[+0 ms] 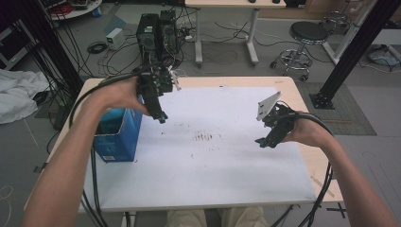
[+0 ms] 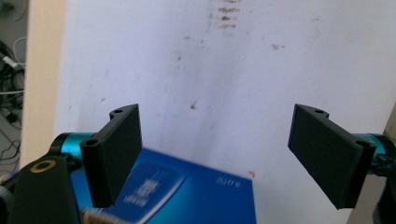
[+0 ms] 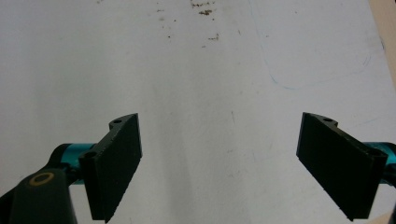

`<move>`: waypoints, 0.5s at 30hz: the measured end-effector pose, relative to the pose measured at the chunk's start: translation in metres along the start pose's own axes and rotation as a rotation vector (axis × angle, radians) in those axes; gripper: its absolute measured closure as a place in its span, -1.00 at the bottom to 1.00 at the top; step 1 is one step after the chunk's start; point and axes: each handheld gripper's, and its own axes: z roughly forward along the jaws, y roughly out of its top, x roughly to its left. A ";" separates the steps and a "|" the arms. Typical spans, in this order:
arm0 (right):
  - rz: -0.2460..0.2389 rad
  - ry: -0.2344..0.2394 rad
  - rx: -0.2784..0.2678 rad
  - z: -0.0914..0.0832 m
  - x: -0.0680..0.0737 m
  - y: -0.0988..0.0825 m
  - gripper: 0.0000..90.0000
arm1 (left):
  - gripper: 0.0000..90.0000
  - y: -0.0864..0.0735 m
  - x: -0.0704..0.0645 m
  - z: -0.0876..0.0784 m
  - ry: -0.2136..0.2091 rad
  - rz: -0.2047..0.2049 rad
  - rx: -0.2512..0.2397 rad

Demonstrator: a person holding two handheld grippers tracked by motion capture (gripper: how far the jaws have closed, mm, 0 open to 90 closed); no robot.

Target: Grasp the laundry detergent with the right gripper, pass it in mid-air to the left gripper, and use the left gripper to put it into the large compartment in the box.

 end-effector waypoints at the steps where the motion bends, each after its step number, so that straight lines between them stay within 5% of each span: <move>1: 0.004 -0.001 0.001 0.000 0.000 0.000 -0.70 | -0.66 0.004 -0.002 0.005 -0.013 0.009 -0.002; 9: 0.006 -0.005 0.014 0.000 -0.004 0.003 -0.70 | -0.66 0.027 -0.019 0.046 -0.080 0.062 0.019; 15: 0.011 -0.007 0.020 -0.002 -0.005 0.005 -0.70 | -0.66 0.032 -0.026 0.066 -0.111 0.063 0.029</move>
